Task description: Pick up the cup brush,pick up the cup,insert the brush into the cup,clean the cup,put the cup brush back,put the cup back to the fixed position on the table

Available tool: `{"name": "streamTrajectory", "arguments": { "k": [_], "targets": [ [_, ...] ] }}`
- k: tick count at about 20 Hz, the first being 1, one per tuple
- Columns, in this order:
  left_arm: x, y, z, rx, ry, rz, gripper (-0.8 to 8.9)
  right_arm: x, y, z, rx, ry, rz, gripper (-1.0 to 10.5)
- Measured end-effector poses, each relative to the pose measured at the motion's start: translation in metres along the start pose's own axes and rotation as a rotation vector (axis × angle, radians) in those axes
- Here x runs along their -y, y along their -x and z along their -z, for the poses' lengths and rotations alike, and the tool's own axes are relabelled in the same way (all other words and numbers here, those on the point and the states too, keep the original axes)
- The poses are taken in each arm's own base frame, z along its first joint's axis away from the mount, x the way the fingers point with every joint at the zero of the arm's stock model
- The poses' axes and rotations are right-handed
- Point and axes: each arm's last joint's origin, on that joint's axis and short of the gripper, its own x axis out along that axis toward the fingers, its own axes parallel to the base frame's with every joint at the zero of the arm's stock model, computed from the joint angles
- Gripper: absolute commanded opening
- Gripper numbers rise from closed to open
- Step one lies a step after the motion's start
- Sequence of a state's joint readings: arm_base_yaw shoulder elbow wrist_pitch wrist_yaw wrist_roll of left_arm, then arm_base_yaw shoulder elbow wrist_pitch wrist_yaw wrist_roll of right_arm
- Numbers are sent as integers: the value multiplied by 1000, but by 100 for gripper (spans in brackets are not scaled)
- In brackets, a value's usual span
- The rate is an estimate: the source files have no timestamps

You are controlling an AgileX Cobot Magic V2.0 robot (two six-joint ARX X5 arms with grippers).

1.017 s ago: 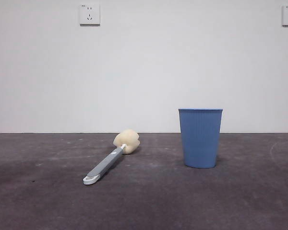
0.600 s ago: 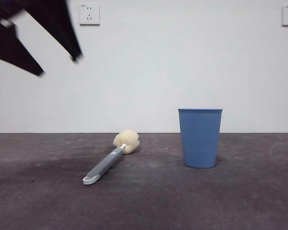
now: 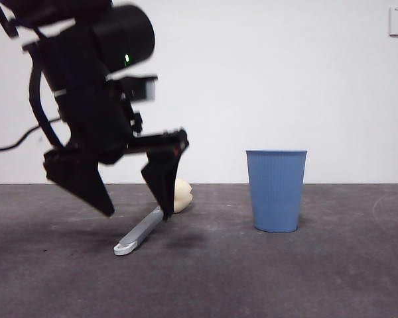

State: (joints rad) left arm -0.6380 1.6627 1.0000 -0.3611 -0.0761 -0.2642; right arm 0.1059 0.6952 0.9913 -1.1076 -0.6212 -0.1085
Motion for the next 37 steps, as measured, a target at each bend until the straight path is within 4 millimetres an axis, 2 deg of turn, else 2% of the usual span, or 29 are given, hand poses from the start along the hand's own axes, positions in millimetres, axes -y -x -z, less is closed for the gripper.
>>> {"name": "streamTrajectory", "arguments": {
  "k": [3,11,12,15,16,18,23,27,35,36,37],
  "targets": [
    [0,-13,2,-12,18,-8,470,0,0,0,0,0,0,598],
    [6,-25,8,-39,15,-58,466,0,0,0,0,0,0,598],
    [6,-25,8,-39,16,-61,449,0,0,0,0,0,0,598],
    [9,-25,9,-38,9,-64,175,-1,0,0,-2,4,-5,598],
    [10,-25,9,-40,7,-60,115,-1,0,0,-2,4,-5,598],
    [12,-25,10,-45,2,-50,85,-1,0,0,-2,4,-4,598],
    [13,-24,10,-63,9,-41,85,-1,0,0,-2,4,-4,598],
    [13,-19,11,-77,8,-35,85,-1,0,0,-2,4,-4,598],
    [13,13,1,13,14,6,84,0,0,0,-2,-13,-5,595],
    [13,19,0,24,15,9,60,0,-1,0,-4,-17,-5,594],
    [12,27,0,35,15,13,-7,1,-2,-1,-9,-24,-5,594]
  ]
}}
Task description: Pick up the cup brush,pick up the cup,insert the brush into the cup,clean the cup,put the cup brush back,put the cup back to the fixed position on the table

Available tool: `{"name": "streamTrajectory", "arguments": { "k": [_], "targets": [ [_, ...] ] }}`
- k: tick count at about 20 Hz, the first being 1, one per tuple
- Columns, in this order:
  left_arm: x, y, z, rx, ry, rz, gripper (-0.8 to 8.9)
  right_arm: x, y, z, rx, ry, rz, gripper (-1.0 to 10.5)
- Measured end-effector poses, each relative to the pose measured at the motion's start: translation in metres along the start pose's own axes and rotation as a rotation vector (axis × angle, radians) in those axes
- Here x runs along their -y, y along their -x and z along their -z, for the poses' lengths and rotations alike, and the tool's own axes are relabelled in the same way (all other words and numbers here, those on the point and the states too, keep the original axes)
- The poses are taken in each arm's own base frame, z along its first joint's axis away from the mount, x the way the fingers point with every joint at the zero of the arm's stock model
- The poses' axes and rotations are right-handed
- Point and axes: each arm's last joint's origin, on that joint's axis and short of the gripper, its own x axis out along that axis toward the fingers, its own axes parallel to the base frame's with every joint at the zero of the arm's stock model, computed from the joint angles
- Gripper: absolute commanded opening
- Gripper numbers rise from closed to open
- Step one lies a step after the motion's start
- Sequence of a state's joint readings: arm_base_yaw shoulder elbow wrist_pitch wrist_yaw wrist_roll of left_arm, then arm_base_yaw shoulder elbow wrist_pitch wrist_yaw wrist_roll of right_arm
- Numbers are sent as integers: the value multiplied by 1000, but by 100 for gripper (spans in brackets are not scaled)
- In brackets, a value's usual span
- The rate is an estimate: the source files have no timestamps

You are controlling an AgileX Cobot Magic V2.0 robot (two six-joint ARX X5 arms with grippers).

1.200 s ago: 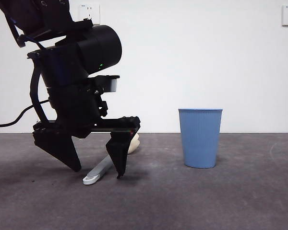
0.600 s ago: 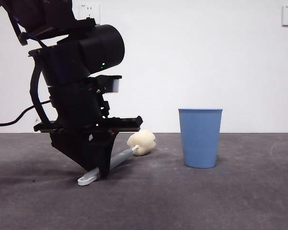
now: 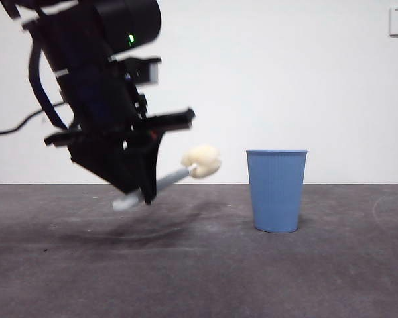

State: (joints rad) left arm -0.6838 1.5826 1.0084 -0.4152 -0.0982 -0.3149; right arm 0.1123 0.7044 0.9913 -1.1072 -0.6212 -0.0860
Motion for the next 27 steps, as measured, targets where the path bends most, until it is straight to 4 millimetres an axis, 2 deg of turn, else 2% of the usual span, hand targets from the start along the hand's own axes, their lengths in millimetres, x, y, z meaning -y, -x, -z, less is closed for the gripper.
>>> {"name": "streamTrajectory", "arguments": {
  "k": [3,5,9,13,16,20,27],
  "targets": [
    [-3,32,-2,46,-13,16,-8,4,-10,-8,4,8,-18,595],
    [-5,56,-2,90,-29,29,-8,12,-25,-9,-7,-11,-31,595],
    [-13,108,5,182,-62,52,-8,30,-73,-1,-7,-65,-53,595],
    [-22,144,21,193,-94,52,-8,36,-118,8,2,-46,81,596],
    [-28,159,36,149,-125,41,-8,34,-148,16,33,-8,163,596],
    [-34,170,52,57,-162,51,-8,33,-184,34,53,37,282,595],
    [-37,174,63,-38,-178,47,-8,49,-230,34,118,72,365,595]
  ]
}}
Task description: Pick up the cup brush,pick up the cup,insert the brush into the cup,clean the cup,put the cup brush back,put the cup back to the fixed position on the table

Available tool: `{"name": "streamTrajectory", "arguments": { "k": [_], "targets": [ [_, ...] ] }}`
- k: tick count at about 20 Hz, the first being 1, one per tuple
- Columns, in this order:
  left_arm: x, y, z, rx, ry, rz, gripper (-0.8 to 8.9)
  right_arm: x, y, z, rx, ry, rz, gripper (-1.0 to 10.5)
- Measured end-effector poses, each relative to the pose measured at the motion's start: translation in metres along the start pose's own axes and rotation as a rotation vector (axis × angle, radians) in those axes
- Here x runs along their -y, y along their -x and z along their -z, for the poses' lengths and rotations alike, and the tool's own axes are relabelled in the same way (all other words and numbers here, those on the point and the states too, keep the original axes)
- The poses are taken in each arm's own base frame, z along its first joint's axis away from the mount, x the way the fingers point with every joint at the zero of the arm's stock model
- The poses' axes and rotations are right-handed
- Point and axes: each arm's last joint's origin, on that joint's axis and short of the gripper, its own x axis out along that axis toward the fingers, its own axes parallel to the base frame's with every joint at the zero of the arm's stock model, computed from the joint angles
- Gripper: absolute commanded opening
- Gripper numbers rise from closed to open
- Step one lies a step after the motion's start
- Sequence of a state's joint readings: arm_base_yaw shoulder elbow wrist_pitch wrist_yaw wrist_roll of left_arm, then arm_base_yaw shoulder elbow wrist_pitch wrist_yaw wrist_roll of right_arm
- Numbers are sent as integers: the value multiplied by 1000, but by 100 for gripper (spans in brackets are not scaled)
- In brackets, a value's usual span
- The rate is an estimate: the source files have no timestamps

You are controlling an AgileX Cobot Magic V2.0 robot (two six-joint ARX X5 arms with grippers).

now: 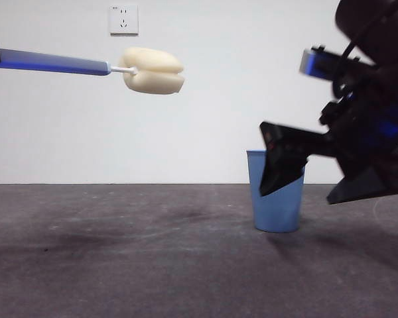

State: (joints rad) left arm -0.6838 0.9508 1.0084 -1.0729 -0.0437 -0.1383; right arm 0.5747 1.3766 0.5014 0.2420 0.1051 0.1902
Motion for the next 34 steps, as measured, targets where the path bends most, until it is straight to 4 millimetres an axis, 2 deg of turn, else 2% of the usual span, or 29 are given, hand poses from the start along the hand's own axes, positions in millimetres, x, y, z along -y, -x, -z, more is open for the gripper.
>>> {"name": "streamTrajectory", "arguments": {
  "k": [4,8,16,20,27,31,34],
  "targets": [
    [0,0,1,-15,-1,5,-8,0,-22,2,68,4,-3,595],
    [1,0,3,-32,0,43,-8,7,-35,3,124,-12,33,595],
    [1,0,3,-31,9,43,-8,14,-47,-3,274,-37,35,588],
    [1,0,3,-31,11,43,-8,16,-53,1,270,-40,41,365],
    [1,0,3,-31,11,43,-8,16,-52,-2,310,-43,35,-6],
    [1,0,3,-31,-3,42,-8,14,-51,0,261,-28,-35,-12],
    [1,0,3,-30,-44,43,-9,7,-33,-7,214,11,-45,-13]
  ]
}}
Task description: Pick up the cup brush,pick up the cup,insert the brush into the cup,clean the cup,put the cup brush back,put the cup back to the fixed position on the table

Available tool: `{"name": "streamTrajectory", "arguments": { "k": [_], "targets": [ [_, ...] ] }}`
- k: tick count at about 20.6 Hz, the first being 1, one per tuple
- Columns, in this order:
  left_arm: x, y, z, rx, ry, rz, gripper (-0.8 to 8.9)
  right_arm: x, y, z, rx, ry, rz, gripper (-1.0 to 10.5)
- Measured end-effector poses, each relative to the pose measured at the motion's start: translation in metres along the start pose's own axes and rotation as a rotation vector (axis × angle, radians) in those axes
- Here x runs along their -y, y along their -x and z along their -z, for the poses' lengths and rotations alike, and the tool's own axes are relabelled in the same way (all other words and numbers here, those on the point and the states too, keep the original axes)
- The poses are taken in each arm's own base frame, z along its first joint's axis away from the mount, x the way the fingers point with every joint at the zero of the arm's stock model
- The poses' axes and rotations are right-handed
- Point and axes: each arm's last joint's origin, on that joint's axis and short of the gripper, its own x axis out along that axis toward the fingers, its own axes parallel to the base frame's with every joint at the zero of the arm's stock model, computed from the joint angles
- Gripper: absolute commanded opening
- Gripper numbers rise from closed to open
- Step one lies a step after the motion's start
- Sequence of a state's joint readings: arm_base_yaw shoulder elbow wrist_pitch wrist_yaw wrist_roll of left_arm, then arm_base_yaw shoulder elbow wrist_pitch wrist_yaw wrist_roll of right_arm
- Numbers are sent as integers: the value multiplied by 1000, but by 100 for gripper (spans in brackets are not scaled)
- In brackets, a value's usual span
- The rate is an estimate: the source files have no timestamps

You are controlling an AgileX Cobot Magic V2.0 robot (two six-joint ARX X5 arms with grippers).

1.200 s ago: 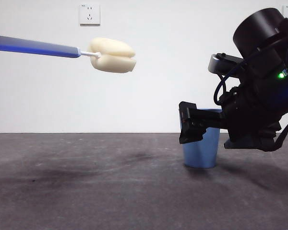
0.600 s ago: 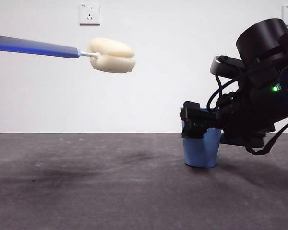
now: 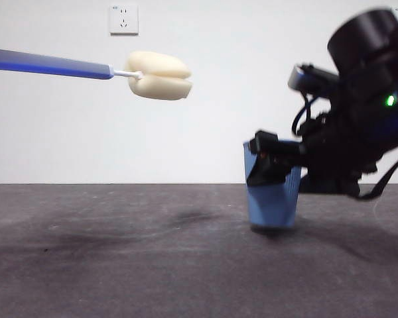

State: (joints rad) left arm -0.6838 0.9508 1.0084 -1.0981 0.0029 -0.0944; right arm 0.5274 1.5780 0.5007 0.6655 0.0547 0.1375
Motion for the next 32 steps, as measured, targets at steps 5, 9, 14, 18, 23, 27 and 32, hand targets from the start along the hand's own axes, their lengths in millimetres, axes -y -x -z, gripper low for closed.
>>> {"name": "streamTrajectory", "arguments": {
  "k": [5,9,14,18,23,27,32],
  "targets": [
    [0,-1,-1,-5,-109,1,-9,-16,49,-27,-114,206,43,-13],
    [1,-8,-3,-43,-203,40,-9,-23,77,-56,-259,447,140,-13],
    [7,-16,-5,-80,-281,85,-9,-27,89,-58,-464,790,204,-13],
    [15,-18,-5,-91,-355,111,-9,-30,92,-53,-536,994,190,-13],
    [29,-36,-11,-155,-420,142,-9,-42,96,-50,-537,1136,161,-13],
    [34,-43,-14,-153,-439,150,-9,-53,98,-46,-542,1226,140,-13],
    [38,-46,-15,-159,-451,157,-9,-62,96,-38,-579,1332,120,-13]
  ]
}}
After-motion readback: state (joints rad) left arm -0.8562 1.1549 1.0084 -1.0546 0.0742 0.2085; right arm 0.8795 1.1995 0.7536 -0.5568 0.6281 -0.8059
